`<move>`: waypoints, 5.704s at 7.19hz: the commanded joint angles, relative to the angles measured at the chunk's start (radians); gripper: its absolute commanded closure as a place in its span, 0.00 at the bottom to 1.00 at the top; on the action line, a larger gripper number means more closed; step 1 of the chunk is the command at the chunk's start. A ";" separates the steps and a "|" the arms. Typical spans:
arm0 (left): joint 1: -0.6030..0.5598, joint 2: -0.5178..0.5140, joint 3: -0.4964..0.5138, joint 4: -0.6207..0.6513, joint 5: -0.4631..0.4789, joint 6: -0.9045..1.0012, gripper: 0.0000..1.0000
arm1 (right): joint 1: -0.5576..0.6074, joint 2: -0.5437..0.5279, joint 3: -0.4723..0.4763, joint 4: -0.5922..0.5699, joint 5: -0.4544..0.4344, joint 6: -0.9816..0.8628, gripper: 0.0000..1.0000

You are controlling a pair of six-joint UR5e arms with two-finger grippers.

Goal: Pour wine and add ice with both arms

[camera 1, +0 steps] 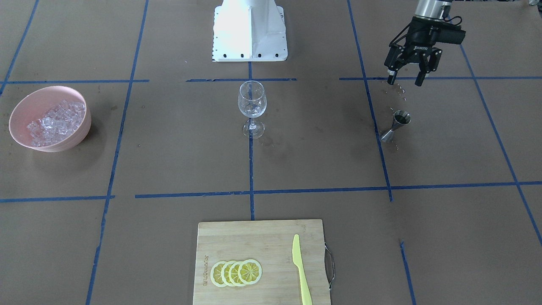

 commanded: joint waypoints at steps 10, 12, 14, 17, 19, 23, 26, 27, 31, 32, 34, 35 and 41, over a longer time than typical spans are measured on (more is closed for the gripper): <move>0.119 -0.341 0.488 0.024 0.663 -0.058 0.34 | -0.220 -0.026 0.275 -0.038 -0.046 0.477 0.00; 0.116 -0.341 0.493 0.024 0.691 -0.058 0.48 | -0.223 -0.023 0.275 -0.038 -0.049 0.477 0.00; 0.113 -0.333 0.494 0.024 0.691 -0.058 0.55 | -0.224 -0.023 0.275 -0.038 -0.049 0.478 0.00; 0.114 -0.335 0.503 0.024 0.691 -0.058 0.63 | -0.232 -0.024 0.275 -0.038 -0.050 0.480 0.00; 0.108 -0.337 0.487 0.021 0.691 -0.058 1.00 | -0.234 -0.026 0.275 -0.038 -0.058 0.480 0.00; 0.049 -0.330 0.350 0.015 0.691 0.095 1.00 | -0.273 -0.021 0.275 -0.029 -0.076 0.501 0.00; 0.015 -0.355 0.286 -0.022 0.688 0.308 1.00 | -0.309 -0.023 0.292 -0.021 -0.086 0.506 0.00; -0.016 -0.404 0.290 -0.032 0.687 0.432 1.00 | -0.335 -0.029 0.314 -0.020 -0.109 0.553 0.00; -0.021 -0.513 0.222 -0.058 0.609 0.661 1.00 | -0.474 -0.191 0.335 0.260 -0.216 0.727 0.00; -0.018 -0.522 0.212 -0.054 0.604 0.674 1.00 | -0.484 -0.223 0.335 0.299 -0.224 0.727 0.00; -0.001 -0.583 0.215 -0.042 0.557 0.723 1.00 | -0.494 -0.243 0.335 0.319 -0.227 0.725 0.00; 0.034 -0.620 0.220 -0.035 0.558 0.753 1.00 | -0.496 -0.243 0.335 0.319 -0.227 0.725 0.00; 0.174 -0.812 0.235 0.244 0.665 0.931 1.00 | -0.502 -0.240 0.332 0.319 -0.227 0.725 0.00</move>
